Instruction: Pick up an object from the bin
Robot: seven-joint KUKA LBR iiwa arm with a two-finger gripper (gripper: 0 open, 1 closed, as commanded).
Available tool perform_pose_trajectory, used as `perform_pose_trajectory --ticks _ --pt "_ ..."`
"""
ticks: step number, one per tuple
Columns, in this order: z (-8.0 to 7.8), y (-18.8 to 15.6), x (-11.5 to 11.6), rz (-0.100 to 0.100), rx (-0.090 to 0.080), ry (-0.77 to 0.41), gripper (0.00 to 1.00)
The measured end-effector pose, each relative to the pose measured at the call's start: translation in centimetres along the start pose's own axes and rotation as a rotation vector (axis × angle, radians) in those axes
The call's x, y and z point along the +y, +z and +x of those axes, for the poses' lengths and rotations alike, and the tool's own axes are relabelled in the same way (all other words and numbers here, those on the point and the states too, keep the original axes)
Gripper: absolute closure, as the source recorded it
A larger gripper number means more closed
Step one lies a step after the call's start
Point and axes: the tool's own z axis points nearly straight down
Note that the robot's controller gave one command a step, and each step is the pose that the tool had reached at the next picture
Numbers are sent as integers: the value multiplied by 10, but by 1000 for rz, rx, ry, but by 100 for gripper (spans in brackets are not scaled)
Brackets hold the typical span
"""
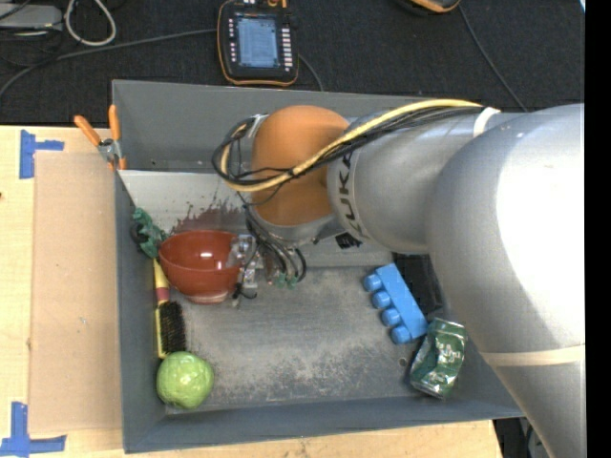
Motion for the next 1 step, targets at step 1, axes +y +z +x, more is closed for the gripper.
perform_pose_trajectory --ticks 1 --pt "16 -96 6 1 5 18 100"
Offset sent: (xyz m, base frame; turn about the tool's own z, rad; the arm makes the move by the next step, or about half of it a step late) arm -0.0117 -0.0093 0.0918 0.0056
